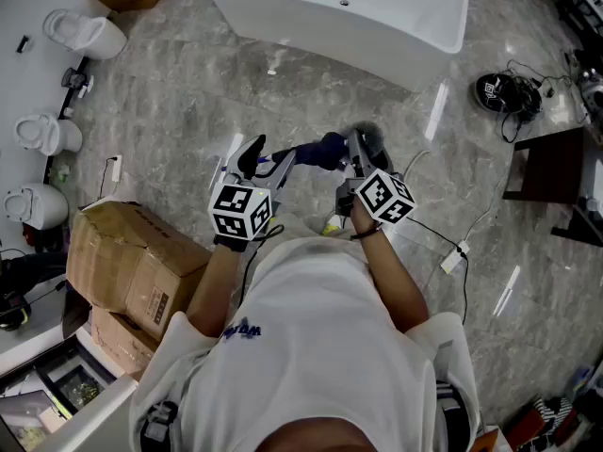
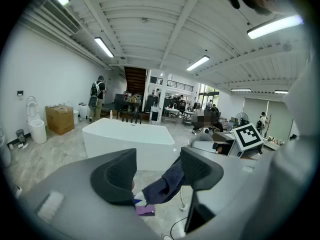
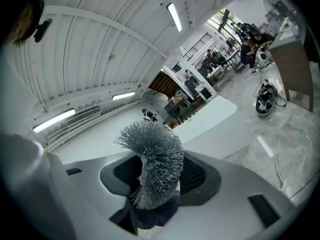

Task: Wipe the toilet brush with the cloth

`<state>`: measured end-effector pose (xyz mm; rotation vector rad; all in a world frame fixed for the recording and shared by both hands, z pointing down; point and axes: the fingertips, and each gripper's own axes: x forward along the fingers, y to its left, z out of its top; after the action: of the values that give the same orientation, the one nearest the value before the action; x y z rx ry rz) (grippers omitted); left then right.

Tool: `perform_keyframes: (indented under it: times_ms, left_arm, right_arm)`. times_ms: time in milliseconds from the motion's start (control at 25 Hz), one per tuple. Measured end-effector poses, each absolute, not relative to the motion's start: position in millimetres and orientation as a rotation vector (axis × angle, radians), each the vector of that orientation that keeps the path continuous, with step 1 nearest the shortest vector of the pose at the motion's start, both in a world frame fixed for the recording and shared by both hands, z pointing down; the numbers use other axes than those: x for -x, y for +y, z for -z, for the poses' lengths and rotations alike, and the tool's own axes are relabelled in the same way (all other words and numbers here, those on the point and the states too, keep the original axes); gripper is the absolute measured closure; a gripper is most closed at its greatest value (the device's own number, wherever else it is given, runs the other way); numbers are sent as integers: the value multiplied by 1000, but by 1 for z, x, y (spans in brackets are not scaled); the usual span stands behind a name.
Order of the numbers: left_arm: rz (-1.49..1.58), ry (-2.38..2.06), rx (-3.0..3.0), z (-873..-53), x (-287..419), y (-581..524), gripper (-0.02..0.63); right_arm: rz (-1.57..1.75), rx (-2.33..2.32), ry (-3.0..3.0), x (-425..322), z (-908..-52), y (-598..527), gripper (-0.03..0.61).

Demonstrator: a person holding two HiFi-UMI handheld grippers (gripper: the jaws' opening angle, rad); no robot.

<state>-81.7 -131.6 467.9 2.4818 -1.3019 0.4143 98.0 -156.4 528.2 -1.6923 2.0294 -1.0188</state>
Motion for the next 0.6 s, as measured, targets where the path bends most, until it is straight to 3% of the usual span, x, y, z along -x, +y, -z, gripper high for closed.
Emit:
perform_keyframes:
  times_ms: [360,600]
  left_arm:
    - [-467,-1160,-2426,-500,94,-109,333]
    - [-444,-855,-2674,-485,55,-93,328]
  right_arm:
    - [841,1791,2088,-100,-506,-152,368]
    - [813,1781,2134,-96,-498,-147,368]
